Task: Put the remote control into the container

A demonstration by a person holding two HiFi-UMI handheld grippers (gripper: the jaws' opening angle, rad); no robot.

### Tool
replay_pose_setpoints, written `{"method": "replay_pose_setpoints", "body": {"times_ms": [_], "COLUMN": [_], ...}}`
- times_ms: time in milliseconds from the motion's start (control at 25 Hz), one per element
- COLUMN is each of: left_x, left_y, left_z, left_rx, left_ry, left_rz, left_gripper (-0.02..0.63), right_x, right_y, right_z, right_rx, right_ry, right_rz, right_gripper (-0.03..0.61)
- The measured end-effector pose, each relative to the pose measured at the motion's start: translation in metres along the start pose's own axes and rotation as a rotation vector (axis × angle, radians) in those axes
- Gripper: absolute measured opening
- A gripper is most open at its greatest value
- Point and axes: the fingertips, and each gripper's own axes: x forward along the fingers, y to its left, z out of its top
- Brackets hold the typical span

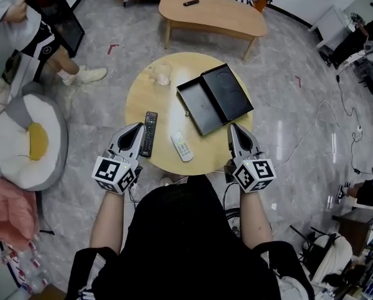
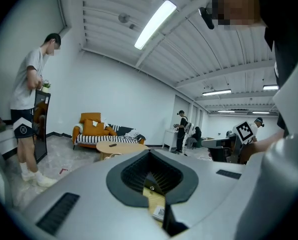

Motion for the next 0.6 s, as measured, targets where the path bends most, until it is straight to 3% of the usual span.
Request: {"method": "replay_pose_setpoints", "body": {"times_ms": [320, 600], "left_x": [0.004, 0.018], "left_y": [0.027, 0.046], "left_z": [-0.026, -0.079], "left_rx": [-0.029, -0.048], "left_ry": [0.073, 0.211], "left_rz": [0.107, 0.201], "left_gripper": [0.008, 0.011], "right_x": [0.013, 0.026], "right_y": [-0.001, -0.014], "right_z": [0.000, 0.002], "right_rx": [0.002, -0.021], "right_ry": [0.030, 0.075], "right_rz": [0.024, 0.044], "right_gripper": [0.009, 0.009]}}
